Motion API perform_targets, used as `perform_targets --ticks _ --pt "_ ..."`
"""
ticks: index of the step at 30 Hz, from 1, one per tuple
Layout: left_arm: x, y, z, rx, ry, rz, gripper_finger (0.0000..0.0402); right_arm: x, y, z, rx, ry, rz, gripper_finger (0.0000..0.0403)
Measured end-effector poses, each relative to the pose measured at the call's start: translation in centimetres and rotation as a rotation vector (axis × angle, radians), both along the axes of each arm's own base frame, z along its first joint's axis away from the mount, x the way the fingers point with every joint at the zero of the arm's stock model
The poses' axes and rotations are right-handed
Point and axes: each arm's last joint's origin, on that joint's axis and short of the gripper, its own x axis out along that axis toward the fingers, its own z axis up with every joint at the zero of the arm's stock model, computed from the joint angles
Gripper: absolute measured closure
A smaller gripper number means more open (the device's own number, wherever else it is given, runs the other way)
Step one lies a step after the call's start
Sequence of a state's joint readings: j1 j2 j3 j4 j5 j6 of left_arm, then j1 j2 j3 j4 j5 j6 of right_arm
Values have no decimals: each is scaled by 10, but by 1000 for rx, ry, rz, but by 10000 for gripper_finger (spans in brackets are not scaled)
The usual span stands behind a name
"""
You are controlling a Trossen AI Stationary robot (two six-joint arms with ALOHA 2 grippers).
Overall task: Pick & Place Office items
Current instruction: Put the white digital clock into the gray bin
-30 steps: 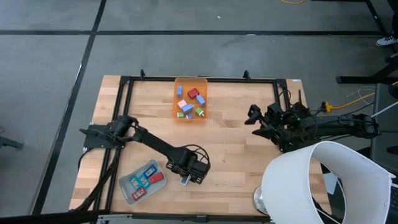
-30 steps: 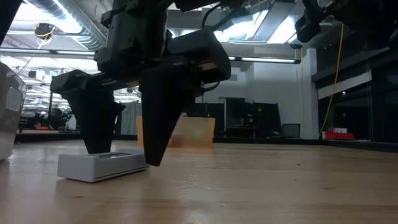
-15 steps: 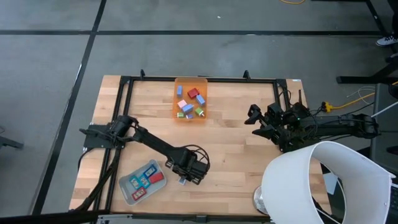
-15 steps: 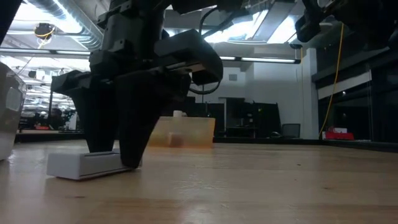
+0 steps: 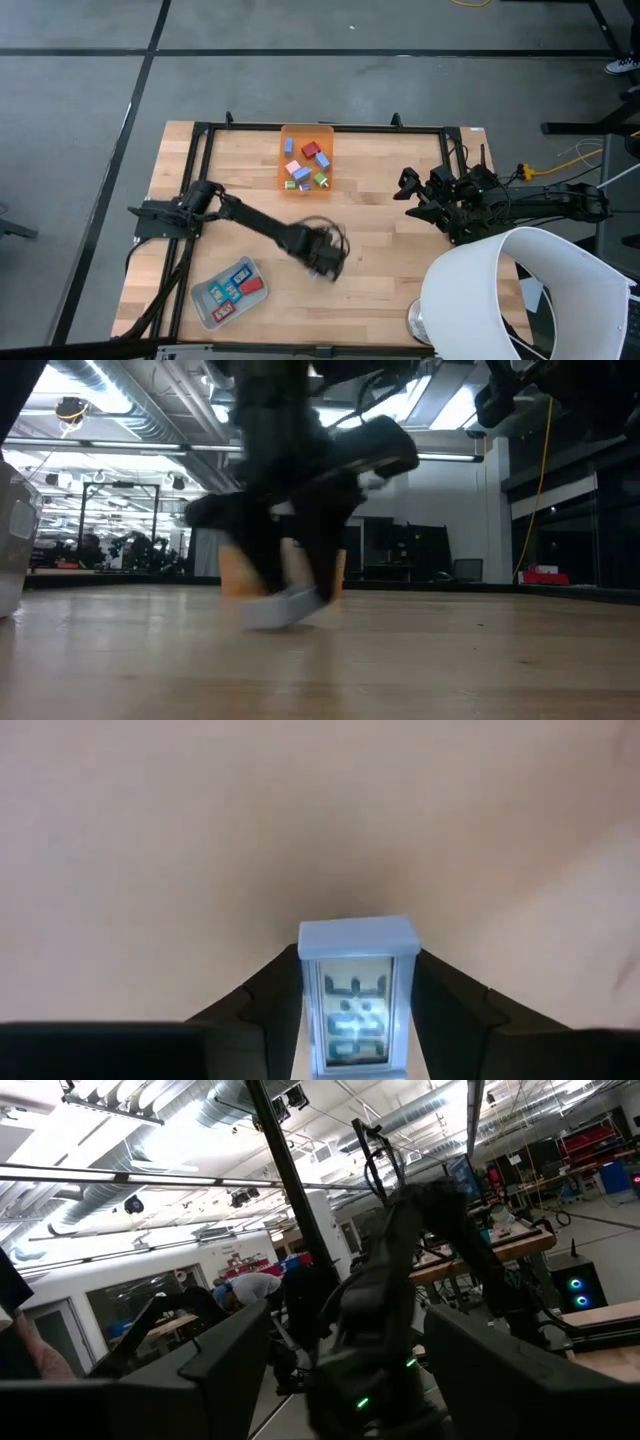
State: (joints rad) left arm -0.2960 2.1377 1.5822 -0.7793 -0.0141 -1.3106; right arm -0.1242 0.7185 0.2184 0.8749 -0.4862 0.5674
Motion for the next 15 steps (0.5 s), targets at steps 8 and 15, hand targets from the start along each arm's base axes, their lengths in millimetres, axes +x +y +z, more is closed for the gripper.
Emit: perform_targets --ticks 8,15 --pt "6 15 54 148 -291 56 252 0 0 1 -1 -8 0 142" --pt "-23 22 107 283 -346 88 252 0 0 1 5 -13 -5 142"
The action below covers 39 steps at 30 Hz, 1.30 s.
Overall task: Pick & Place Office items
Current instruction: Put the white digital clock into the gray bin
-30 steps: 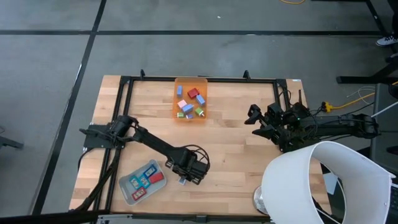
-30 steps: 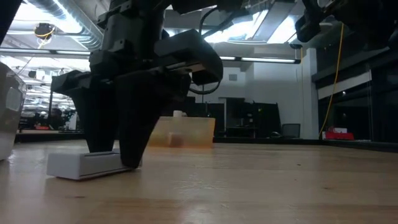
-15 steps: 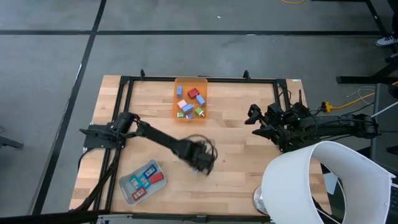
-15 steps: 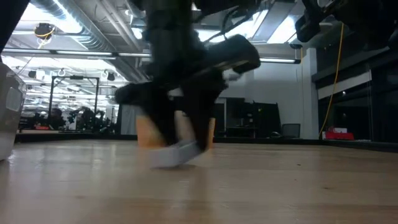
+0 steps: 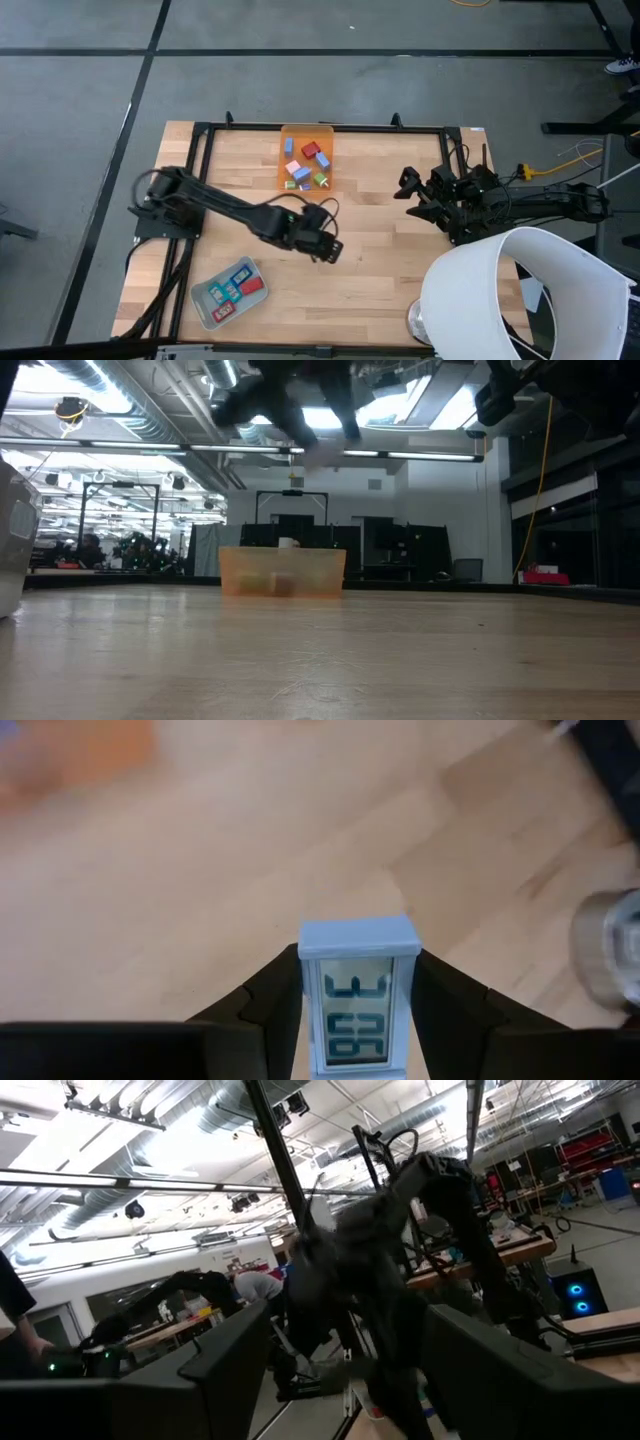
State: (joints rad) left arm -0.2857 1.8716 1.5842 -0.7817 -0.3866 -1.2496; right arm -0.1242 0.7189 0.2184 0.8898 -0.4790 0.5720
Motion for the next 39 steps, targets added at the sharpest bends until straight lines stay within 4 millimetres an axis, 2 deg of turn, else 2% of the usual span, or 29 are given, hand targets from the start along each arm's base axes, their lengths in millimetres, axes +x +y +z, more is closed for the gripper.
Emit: perform_targets --ticks 4,9,14,17,22,25,28,32,39 --pt "-27 -5 32 72 -27 4 252 0 0 0 3 0 -7 142" --pt "-63 -28 62 112 -92 -25 252 0 0 0 6 -2 -19 142" --pt "-92 -58 66 117 -71 -55 252 0 -1 0 10 -3 -34 142" --pt "-108 -81 56 85 -45 -67 252 0 -1 0 8 -6 -47 142" --pt "-143 -111 21 7 41 16 252 0 -1 0 11 -6 -53 142" --pt "-165 -122 -2 -41 114 60 252 0 -2 0 13 -6 -58 142" --pt "-182 -126 -21 -72 190 106 252 1 -2 0 26 -5 -80 142" --pt "-195 -128 -34 -70 236 116 252 1 -3 0 36 -6 -99 142" --pt "-199 -126 -52 -82 250 116 243 1 -4 1 45 -7 -120 142"
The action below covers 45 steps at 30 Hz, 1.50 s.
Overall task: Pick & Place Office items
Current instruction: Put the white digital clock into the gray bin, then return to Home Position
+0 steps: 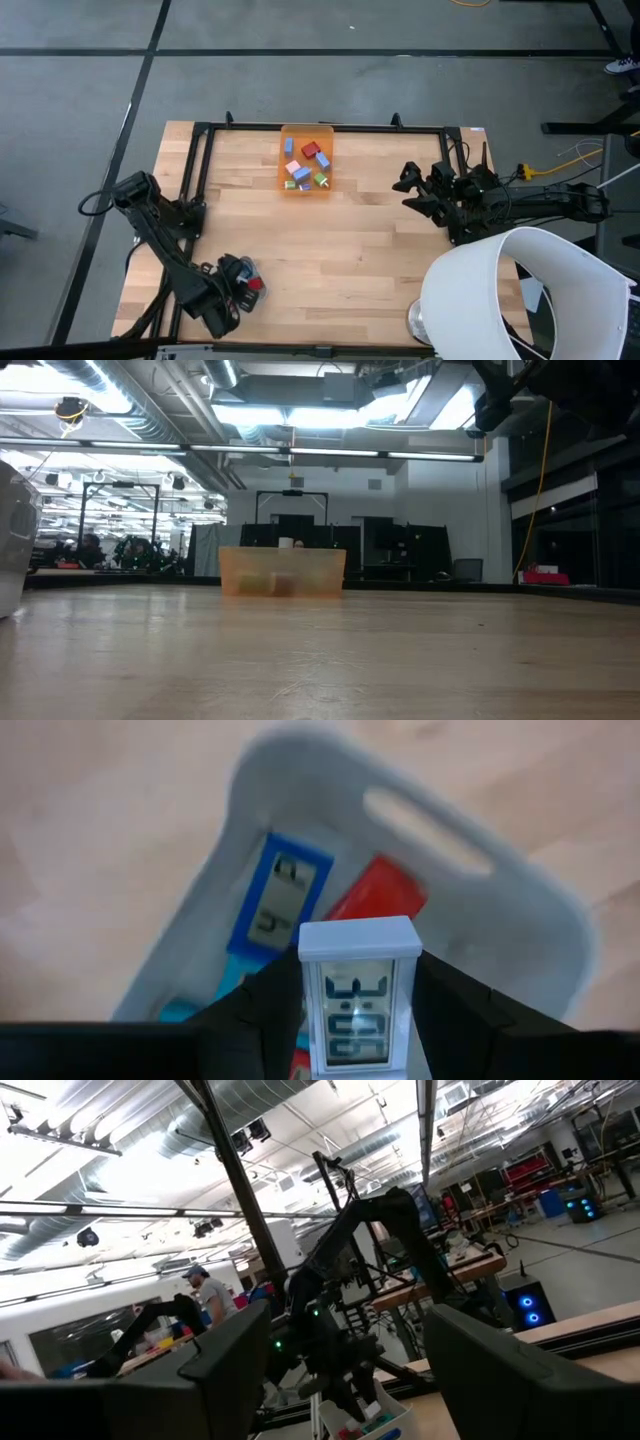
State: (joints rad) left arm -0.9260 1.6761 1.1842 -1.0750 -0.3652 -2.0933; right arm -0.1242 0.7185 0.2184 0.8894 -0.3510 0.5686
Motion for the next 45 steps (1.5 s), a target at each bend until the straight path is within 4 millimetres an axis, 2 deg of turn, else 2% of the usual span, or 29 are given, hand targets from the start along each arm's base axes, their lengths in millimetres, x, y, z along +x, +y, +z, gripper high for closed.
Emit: perform_targets --ticks 4,8,17,22,27,30,36,41,45 --pt "0 -3 -15 -83 13 -14 229 0 0 0 1 0 -3 142" --pt "-1 -3 -17 -109 44 -32 203 0 0 0 1 0 -3 142" --pt "2 3 -7 -87 -33 -21 118 0 -1 0 14 -1 -34 142" --pt "8 15 6 -4 -174 -18 96 0 -2 0 21 -3 -51 142" --pt "20 40 44 169 -452 12 98 -3 0 7 32 -72 -5 142" --pt "27 57 76 258 -599 -12 105 -9 3 17 31 -168 115 142" --pt "34 88 145 333 -860 -163 119 -25 10 32 32 -310 346 142" --pt "18 109 198 458 -1080 -218 125 -28 12 33 82 -287 428 142" --pt "-5 123 223 500 -1176 -233 125 -28 14 31 137 -194 564 142"
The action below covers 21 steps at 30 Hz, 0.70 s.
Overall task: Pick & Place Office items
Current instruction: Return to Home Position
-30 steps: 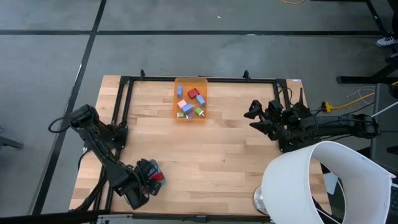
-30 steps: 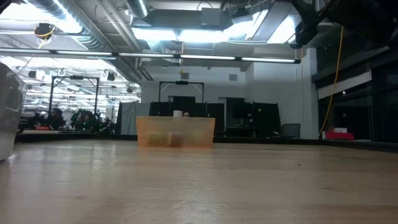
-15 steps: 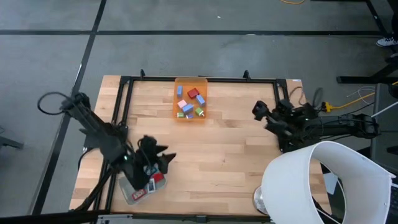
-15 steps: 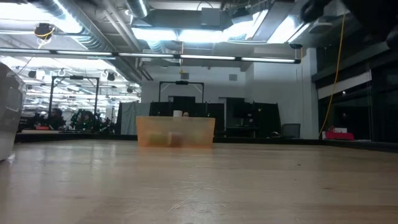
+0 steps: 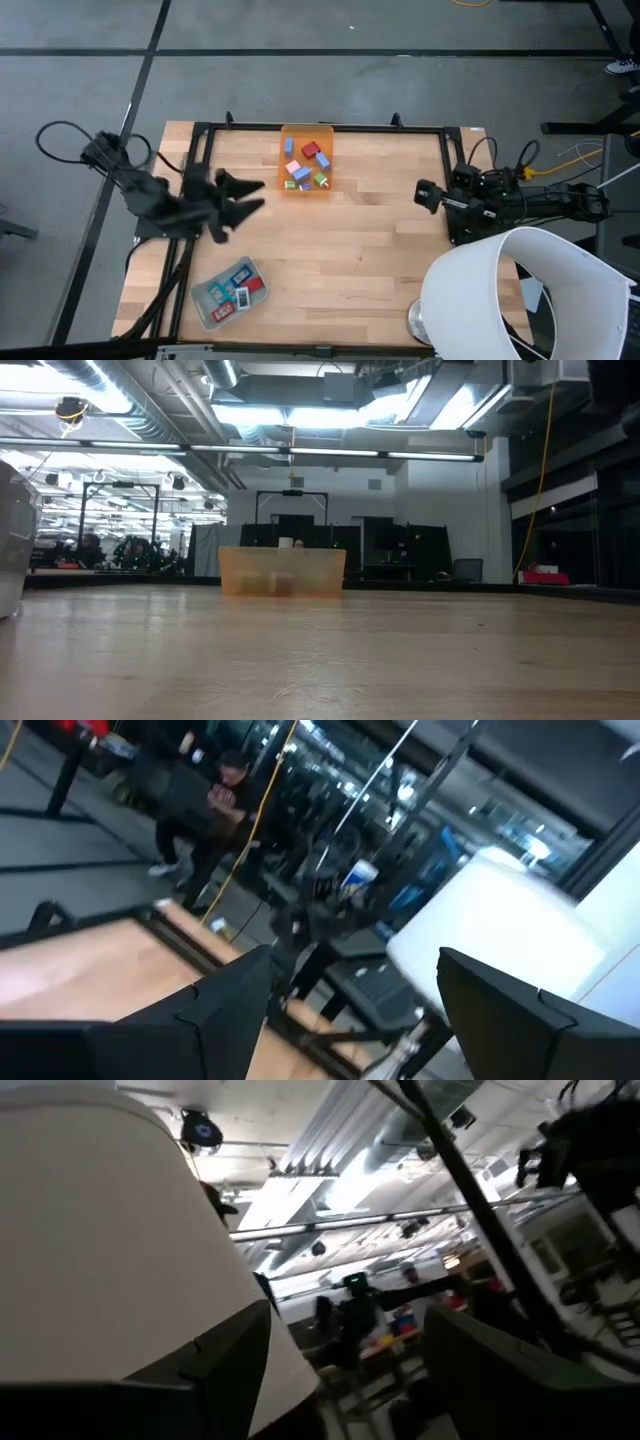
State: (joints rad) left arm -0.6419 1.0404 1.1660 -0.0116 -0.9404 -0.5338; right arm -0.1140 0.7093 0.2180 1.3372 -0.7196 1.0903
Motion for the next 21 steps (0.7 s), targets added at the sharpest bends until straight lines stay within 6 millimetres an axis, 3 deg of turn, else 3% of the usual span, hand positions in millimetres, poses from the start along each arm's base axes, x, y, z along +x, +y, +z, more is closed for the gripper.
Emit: perform_targets --ticks 13,15,18,21 --pt "-45 34 26 -157 -151 27 125 0 -1 1 44 13 -7 142" --pt "-46 32 27 -78 -141 -116 125 -1 0 2 50 -12 -18 142" --pt "-44 23 31 157 -202 -402 125 -19 10 13 -188 -330 39 142" --pt "-43 15 32 322 -334 -523 125 -35 21 28 -366 -501 165 142"
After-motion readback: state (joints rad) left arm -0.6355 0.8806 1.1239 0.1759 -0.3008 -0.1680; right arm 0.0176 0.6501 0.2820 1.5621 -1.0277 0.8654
